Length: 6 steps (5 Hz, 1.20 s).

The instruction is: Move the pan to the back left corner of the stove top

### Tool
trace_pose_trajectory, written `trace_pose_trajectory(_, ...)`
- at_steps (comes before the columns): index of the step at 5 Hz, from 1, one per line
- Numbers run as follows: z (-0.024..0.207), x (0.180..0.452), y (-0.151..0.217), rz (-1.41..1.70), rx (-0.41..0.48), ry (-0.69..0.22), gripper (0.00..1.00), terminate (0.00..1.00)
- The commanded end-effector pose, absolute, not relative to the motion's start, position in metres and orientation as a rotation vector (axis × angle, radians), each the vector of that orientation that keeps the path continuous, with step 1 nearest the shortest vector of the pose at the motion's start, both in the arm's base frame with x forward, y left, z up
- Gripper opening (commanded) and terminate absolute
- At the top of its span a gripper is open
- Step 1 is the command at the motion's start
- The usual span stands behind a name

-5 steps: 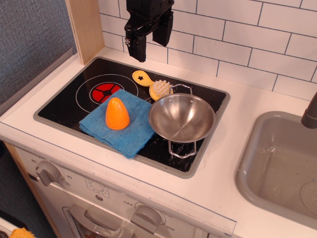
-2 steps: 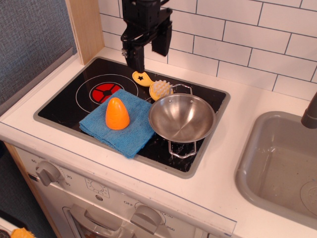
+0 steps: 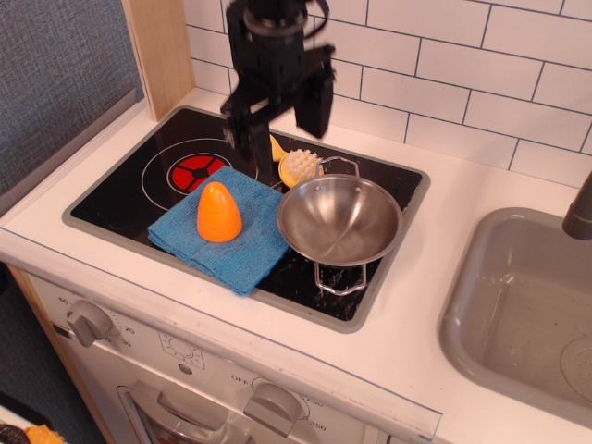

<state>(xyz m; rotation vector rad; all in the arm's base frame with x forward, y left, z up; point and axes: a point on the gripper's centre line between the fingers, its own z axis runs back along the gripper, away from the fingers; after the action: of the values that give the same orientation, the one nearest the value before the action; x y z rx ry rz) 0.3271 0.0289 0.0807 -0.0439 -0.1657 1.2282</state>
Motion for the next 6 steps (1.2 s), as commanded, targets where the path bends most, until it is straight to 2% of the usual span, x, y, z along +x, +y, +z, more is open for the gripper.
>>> trace_pose_trajectory(1, 0.078, 0.302, 0.011, 1.078, -0.21, -0.204, 1.0, 0.0)
trace_pose_trajectory(2, 0.067, 0.293, 0.008, 1.042, -0.232, -0.192, 1.0, 0.0)
trace_pose_trajectory(3, 0.054, 0.289, 0.002, 0.993, -0.214, -0.167, 1.0, 0.0)
trace_pose_trajectory(6, 0.022, 0.3, -0.007, 0.976, -0.194, -0.151, 1.0, 0.0)
